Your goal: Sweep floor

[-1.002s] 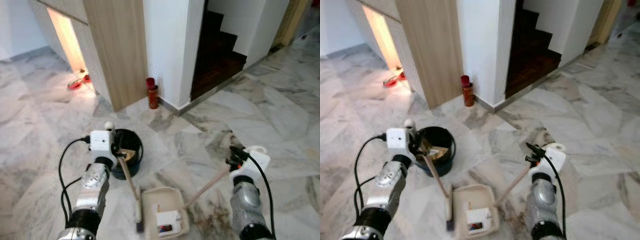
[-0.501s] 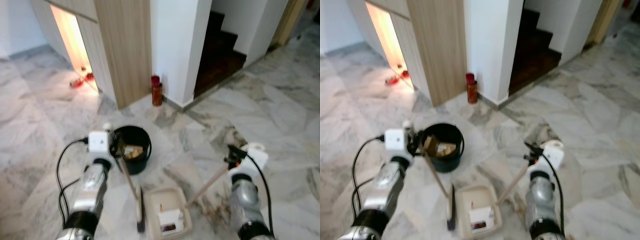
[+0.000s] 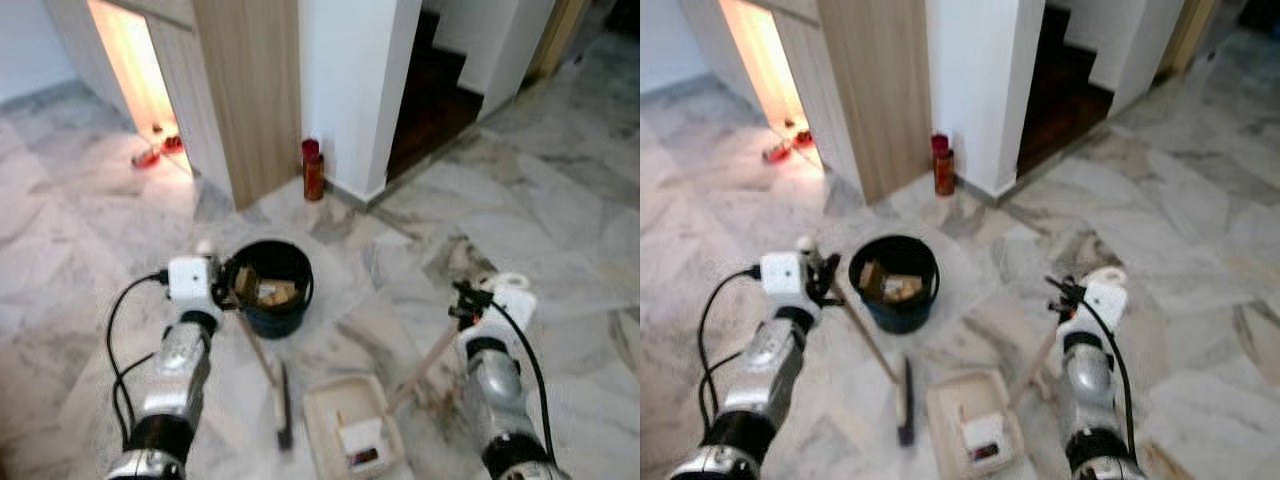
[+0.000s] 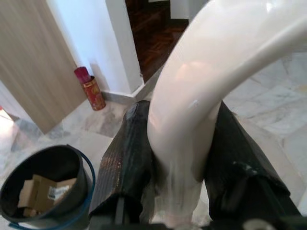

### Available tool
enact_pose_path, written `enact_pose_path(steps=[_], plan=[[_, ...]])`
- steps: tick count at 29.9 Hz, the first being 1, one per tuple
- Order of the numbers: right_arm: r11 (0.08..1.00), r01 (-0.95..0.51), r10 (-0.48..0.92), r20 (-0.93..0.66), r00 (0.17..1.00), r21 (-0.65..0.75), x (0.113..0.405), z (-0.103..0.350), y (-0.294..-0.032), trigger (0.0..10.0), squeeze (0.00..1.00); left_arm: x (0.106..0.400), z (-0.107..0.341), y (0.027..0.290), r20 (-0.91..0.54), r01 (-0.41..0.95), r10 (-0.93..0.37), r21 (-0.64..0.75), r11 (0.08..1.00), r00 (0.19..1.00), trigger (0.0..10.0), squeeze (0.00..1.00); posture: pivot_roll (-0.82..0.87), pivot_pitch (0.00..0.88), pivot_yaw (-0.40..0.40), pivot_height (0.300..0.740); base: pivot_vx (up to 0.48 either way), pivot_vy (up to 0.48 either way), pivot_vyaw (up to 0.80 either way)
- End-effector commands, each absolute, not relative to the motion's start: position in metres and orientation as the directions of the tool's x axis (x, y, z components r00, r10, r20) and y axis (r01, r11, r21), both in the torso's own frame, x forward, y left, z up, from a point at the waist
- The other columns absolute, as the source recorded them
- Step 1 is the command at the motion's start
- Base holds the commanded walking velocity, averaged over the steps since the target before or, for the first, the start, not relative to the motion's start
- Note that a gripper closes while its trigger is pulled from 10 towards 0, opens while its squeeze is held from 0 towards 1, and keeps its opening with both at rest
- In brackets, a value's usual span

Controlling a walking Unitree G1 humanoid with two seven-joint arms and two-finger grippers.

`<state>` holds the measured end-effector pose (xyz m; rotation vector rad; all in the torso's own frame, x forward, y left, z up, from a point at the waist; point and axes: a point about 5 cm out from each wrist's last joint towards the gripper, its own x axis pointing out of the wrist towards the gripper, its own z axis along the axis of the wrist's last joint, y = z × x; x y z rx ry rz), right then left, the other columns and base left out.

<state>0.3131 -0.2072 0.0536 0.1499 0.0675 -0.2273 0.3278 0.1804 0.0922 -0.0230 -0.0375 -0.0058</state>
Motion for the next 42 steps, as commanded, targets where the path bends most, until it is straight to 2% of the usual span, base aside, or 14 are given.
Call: enact_pose_path(steps=[1, 21, 26, 33, 42], plan=[[0.959, 0.233, -0.229, -0.039, 0.973, 0.16, 0.318, 0.064, -0.21, 10.0, 0.0, 0.331, 0.099, 0.175, 0.074, 0.02, -0.018, -0.019, 1.0, 0.997, 10.0, 0.0, -0.05, 0.0, 0.008, 0.74, 0.0, 0.307, 0.0], [0.972, 0.204, -0.206, -0.001, 0.979, 0.114, 0.33, 0.079, -0.206, 10.0, 0.0, 0.331, 0.1, 0.176, 0.084, 0.023, -0.022, -0.014, 1.0, 0.996, 10.0, 0.0, -0.05, 0.0, 0.018, 0.74, 0.0, 0.302, 0.0], [0.974, 0.21, -0.211, 0.006, 0.977, 0.09, 0.333, 0.082, -0.207, 10.0, 0.0, 0.333, 0.104, 0.177, 0.098, 0.017, -0.017, 0.001, 1.0, 0.995, 10.0, 0.0, -0.05, 0.0, 0.015, 0.74, 0.0, 0.0, 0.0], [0.973, 0.218, -0.224, 0.074, 0.972, 0.079, 0.335, 0.097, -0.209, 10.0, 0.0, 0.333, 0.103, 0.179, 0.095, 0.009, -0.009, 0.002, 1.0, 0.995, 10.0, 0.0, -0.06, 0.0, 0.017, 0.74, 0.0, 0.0, 0.0], [0.975, 0.216, -0.222, 0.252, 0.942, 0.051, 0.339, 0.138, -0.21, 10.0, 0.0, 0.336, 0.115, 0.183, 0.133, 0.022, -0.027, 0.042, 0.999, 0.991, 10.0, 0.0, -0.06, 0.0, 0.037, 0.74, 0.0, 0.0, 0.0]])
